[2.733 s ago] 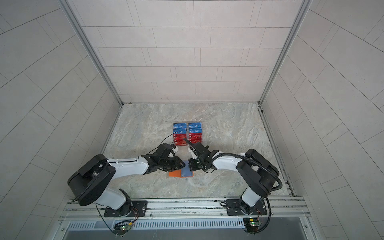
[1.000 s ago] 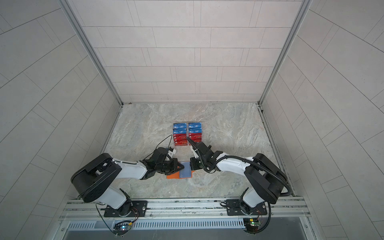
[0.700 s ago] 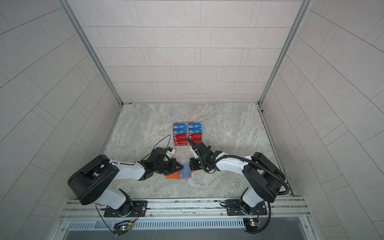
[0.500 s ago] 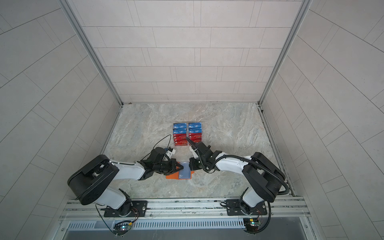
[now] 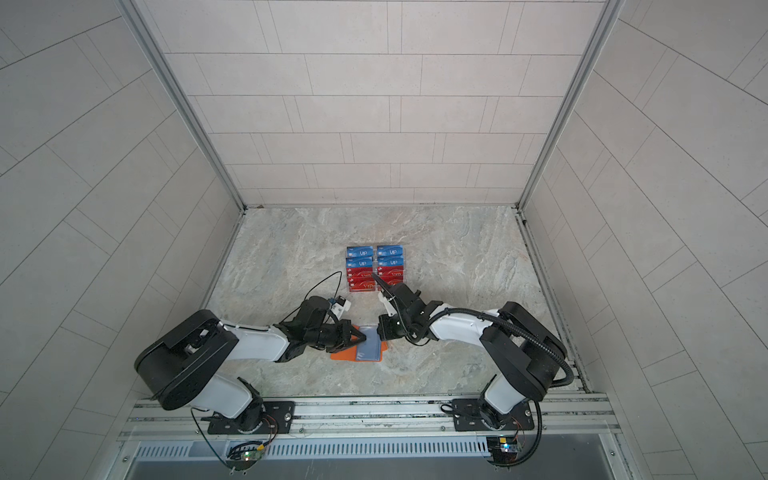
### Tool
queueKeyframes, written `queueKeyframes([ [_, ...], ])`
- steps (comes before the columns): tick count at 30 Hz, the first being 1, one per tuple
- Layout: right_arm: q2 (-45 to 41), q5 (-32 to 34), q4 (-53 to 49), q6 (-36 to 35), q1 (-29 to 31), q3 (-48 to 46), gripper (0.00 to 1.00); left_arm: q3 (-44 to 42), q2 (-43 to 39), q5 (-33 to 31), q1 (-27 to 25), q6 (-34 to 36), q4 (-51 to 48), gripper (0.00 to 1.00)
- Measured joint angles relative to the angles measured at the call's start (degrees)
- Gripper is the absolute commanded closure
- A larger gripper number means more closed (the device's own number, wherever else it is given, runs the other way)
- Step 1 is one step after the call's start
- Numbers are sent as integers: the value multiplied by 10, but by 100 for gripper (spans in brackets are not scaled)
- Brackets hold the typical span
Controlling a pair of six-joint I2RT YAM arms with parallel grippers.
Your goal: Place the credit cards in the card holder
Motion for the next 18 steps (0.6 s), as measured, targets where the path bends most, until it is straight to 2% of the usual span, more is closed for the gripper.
queueKeyframes([
  [18,15,-58,66,14,-1,-32,94,-20,-7,22,9,-3,46,100],
])
